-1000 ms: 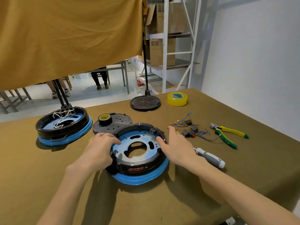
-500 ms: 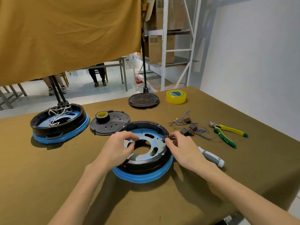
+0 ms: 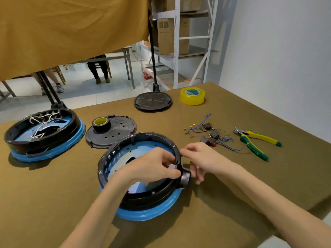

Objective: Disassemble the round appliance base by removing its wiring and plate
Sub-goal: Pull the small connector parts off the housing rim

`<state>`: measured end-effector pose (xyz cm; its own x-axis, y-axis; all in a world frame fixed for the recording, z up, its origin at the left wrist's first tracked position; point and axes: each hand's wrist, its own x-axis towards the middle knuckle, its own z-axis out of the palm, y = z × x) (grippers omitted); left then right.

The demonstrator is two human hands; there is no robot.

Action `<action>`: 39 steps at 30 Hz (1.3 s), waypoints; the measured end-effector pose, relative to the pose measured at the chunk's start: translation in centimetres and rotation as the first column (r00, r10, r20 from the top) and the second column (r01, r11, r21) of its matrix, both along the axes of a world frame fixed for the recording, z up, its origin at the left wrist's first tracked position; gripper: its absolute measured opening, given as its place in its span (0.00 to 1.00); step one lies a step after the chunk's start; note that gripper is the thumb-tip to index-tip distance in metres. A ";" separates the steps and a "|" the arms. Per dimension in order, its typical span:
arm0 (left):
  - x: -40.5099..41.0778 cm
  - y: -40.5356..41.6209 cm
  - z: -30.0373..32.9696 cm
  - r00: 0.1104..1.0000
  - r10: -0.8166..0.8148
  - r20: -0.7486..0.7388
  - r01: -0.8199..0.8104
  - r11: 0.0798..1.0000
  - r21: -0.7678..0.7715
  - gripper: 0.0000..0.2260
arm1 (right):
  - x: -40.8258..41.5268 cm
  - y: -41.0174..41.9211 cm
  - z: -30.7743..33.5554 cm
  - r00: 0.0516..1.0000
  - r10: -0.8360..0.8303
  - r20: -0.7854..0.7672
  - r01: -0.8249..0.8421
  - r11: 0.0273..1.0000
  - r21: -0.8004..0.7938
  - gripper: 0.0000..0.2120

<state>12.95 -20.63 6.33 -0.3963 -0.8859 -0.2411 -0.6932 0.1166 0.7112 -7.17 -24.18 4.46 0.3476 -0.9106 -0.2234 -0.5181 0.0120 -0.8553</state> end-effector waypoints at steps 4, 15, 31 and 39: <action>1.8 0.6 2.0 0.970 -0.212 0.120 0.210 0.977 0.029 0.10 | 0.9 0.7 0.1 0.979 -0.097 -0.180 -0.079 0.634 -0.769 0.09; 1.7 3.1 -0.3 0.971 0.002 0.241 0.069 0.956 -0.284 0.11 | 0.1 1.5 -1.2 0.930 0.188 -0.317 -0.352 0.708 -0.613 0.18; 2.7 0.9 0.5 0.967 -0.184 0.176 0.202 0.975 -0.090 0.10 | 0.6 1.1 1.6 0.859 0.399 -0.319 -0.487 0.829 -0.274 0.14; 3.3 0.7 1.0 0.985 -0.166 0.054 0.170 0.982 -0.077 0.14 | 0.7 0.4 1.3 0.860 0.425 -0.284 -0.481 0.860 -0.170 0.17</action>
